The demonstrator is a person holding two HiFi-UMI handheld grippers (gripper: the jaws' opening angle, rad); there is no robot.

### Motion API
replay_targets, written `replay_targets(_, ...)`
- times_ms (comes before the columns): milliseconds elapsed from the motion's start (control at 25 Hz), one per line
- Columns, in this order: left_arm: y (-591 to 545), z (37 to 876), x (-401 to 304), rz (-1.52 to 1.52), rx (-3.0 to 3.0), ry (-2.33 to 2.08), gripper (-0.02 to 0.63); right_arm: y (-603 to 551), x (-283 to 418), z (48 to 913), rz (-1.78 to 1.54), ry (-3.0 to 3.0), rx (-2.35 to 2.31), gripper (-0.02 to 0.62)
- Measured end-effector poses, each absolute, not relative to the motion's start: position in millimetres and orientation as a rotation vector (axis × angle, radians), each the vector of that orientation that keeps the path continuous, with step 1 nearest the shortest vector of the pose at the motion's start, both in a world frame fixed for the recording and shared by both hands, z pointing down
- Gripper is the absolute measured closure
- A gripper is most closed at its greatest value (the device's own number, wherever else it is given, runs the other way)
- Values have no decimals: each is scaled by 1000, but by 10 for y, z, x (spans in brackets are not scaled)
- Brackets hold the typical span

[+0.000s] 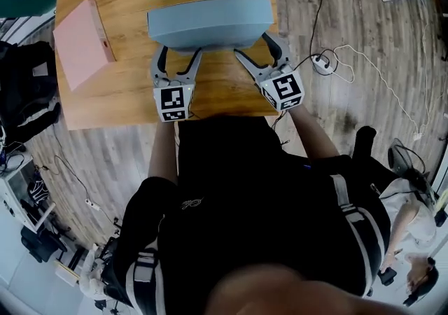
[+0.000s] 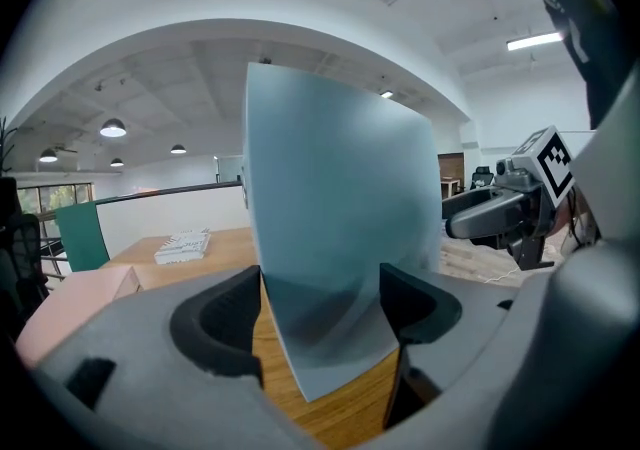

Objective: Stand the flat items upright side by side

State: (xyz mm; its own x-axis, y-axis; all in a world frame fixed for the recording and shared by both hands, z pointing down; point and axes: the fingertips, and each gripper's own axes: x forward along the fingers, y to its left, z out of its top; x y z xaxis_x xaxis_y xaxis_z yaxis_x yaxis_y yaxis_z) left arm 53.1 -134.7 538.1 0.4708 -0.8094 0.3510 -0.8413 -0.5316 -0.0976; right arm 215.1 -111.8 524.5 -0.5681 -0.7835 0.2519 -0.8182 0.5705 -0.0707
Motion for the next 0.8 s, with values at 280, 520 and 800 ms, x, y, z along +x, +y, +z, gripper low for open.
replay_targets(280,-1208,5404,552,572,2615,-1426,231,-1181,2441,5125,185,-2674,1024,144)
replay_targets(520,-1236,5418,531,582,2603,-1416,230,-1302,2180,5010,43,-2689,651,140)
replay_targets(800,-1312,5432,461,571,2606,-1377,229,-1271,1995,4929,22,-2689,760,256)
